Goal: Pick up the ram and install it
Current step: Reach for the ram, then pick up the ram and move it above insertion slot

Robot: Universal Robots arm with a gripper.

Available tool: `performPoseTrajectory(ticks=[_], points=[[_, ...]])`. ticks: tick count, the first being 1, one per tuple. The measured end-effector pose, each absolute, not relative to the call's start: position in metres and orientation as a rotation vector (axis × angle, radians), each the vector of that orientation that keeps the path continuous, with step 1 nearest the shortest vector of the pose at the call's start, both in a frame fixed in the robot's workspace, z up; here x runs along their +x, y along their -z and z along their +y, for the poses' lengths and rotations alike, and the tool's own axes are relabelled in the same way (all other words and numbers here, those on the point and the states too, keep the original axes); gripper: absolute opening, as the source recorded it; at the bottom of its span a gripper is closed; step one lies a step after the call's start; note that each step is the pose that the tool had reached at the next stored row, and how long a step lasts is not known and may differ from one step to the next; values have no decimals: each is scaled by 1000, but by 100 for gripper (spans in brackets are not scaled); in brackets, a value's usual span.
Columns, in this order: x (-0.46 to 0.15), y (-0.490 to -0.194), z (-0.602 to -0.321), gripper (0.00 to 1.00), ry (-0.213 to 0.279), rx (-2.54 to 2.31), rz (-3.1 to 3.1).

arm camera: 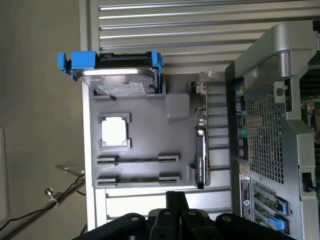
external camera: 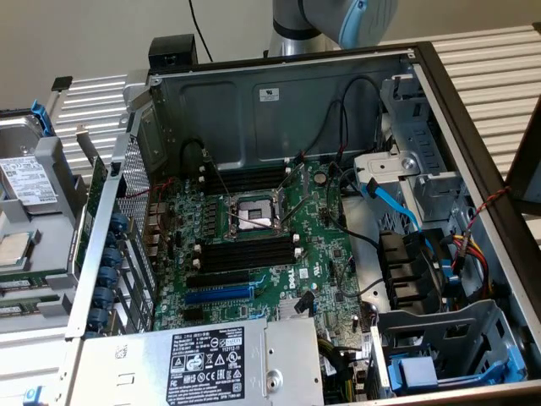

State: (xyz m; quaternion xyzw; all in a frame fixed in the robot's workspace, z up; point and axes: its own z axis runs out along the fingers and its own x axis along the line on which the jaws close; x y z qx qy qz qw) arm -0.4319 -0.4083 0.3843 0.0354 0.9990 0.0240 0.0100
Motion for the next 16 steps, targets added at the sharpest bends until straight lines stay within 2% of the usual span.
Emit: performPoseTrajectory(ticks=[16], points=[[-456, -383, -408, 11, -75, 111, 3119]])
